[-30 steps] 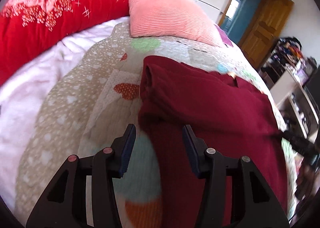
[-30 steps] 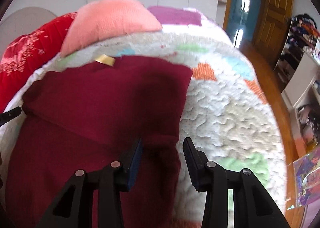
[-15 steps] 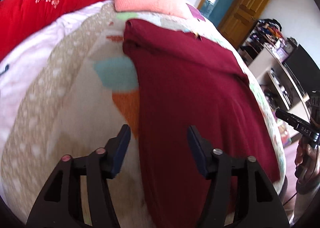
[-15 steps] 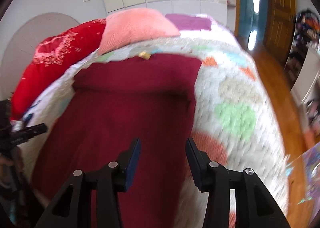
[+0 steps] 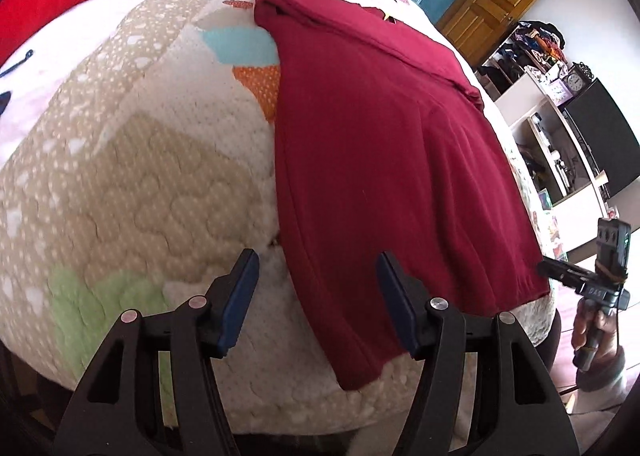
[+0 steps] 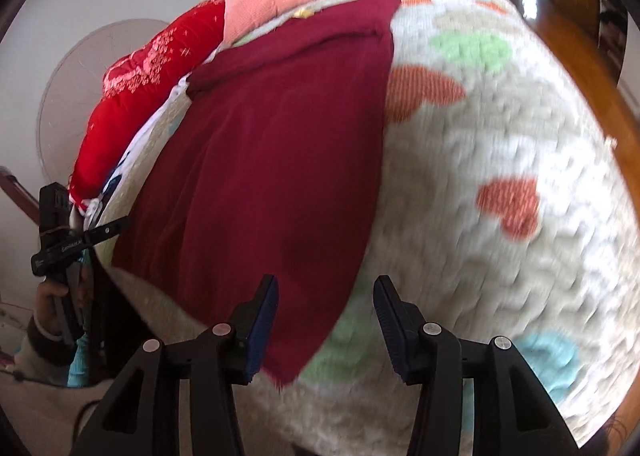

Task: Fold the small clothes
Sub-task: 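Move both tools over the hem end of the dark red strip, then close both tools on the hem end of the strip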

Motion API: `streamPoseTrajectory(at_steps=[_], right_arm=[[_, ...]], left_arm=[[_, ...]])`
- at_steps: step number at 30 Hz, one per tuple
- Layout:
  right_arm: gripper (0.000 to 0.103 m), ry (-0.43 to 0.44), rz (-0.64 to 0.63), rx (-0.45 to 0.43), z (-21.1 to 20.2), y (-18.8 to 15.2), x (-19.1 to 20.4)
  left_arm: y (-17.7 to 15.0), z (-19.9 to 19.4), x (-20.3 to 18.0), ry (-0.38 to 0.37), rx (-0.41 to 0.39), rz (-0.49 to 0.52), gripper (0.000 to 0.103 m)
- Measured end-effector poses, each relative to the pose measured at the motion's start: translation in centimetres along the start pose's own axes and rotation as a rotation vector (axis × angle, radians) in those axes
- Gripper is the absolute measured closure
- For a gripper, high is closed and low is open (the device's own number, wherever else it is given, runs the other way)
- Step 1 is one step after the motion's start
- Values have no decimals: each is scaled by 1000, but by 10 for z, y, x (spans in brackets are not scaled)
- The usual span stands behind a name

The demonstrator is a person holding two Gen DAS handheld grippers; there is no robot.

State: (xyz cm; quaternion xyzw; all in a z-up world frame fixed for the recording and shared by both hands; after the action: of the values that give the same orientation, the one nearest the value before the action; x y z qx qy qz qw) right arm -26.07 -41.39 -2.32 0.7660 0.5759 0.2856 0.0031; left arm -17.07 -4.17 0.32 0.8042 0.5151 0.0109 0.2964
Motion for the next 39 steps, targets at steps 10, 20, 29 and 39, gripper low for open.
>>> streamPoseTrajectory(at_steps=[10,20,29,39], right_arm=[[52,42,16,1,3,-2,-3],[50,33,-3,8,8,1,9],[50,107,-18,20,16,-1,14],[68,223,-54,7,22,-3,14]], left_arm=[[-5,10,-10,102,18,47,35],[-8,12,-12,120,20,59,33],[-17,10,-15,117,31,60,31],[-14,7,-13,56,40,30,46]])
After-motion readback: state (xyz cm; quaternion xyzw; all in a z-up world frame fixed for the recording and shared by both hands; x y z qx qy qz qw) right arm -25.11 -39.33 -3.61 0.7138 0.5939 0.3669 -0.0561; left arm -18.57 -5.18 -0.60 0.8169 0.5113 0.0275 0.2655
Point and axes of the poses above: each gripper's, at about its wrist camera, not at the fingertips, and z roughly the way its jaws point, x to its left, y to its top, the point moved 5 cm from there along z, roughly the way its jaws point, and after that the axes turned 10 degrees about z, right-handed, at the moved point
